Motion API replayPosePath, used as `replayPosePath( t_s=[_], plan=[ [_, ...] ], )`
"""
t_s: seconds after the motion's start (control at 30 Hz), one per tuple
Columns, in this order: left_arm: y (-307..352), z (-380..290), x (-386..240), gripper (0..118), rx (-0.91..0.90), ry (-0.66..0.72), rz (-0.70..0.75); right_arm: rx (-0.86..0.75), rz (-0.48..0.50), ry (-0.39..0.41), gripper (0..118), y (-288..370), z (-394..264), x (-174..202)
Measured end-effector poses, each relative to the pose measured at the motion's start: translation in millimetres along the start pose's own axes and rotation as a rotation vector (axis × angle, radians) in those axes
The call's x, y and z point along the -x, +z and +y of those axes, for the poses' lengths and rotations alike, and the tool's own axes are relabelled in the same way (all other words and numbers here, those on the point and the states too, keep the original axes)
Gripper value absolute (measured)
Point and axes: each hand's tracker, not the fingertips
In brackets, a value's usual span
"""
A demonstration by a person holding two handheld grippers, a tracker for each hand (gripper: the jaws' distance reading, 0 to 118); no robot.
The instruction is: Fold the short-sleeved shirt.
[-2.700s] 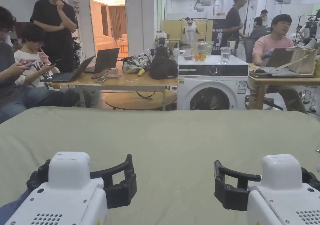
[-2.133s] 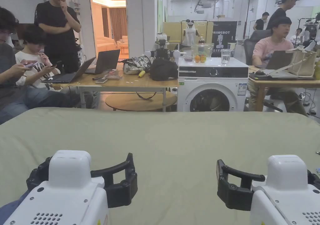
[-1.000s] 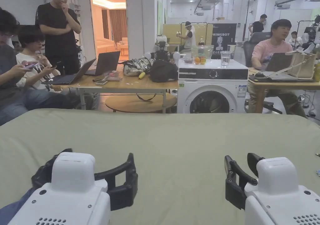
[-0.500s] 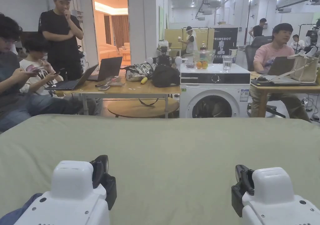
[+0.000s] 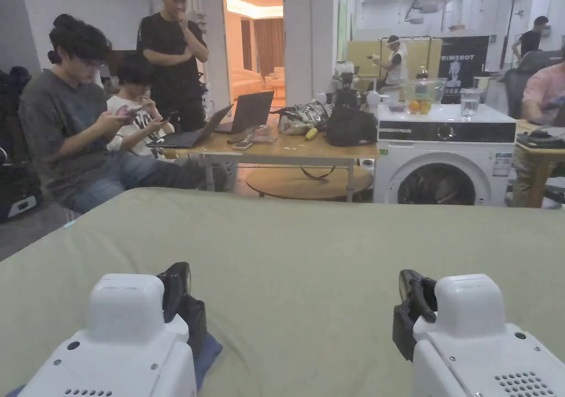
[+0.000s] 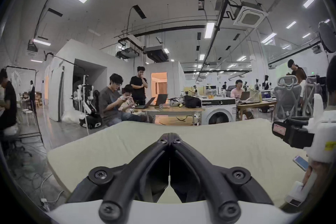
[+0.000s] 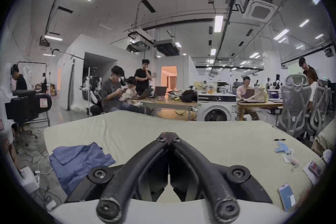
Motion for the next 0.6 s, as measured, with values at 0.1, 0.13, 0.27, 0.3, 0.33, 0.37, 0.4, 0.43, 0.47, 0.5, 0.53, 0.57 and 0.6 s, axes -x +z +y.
replayPosePath(
  t_s=[0.1,0.13,0.27,0.3,0.33,0.37,0.4,0.43,0.47,0.5,0.53,0.57,0.6],
  plan=[
    [4.1,-1.4,16.1,0,0.013,0.003,0.050,0.015,0.041,-0.001,0,-13.0,-3.4,18.3],
    [5.4,-2.3,21.0,0,0.011,0.007,0.058,0.024,0.059,-0.002,0,-17.3,-4.8,23.6],
    [6.2,-2.8,40.2,0,0.027,0.045,0.106,0.045,0.118,-0.018,0,-32.4,-9.2,40.9],
    [5.2,-2.8,44.3,0,0.034,0.053,0.109,0.049,0.132,-0.020,0,-34.9,-9.8,43.1],
    [3.3,-3.7,49.8,0,0.044,0.058,0.115,0.052,0.146,-0.023,0,-38.5,-10.9,45.4],
    [1.1,-6.5,57.5,0,0.056,0.053,0.112,0.059,0.159,-0.030,0,-41.4,-11.9,47.3],
    [-0.9,-9.6,64.1,0,0.068,0.050,0.105,0.070,0.171,-0.034,0,-43.6,-12.7,48.0],
    [-6.0,-19.1,88.8,0,0.096,0.073,0.079,0.077,0.180,-0.034,0,-44.3,-14.6,47.6],
    [-15.2,-28.7,108.7,4,0.162,0.100,0.032,0.079,0.189,-0.032,0,-43.6,-17.0,46.2],
    [-23.9,-34.9,118.0,24,0.219,0.106,0.031,0.083,0.196,-0.028,0,-42.4,-18.3,45.7],
    [-36.6,-44.3,127.0,61,0.283,0.119,0.052,0.088,0.201,-0.026,0,-41.8,-21.5,44.1],
    [-50.2,-55.4,137.3,79,0.336,0.128,0.039,0.104,0.203,-0.033,0,-42.4,-25.2,41.6],
    [-61.7,-64.5,144.8,73,0.382,0.138,0.022,0.121,0.209,-0.042,0,-43.0,-28.2,39.1]
  ],
)
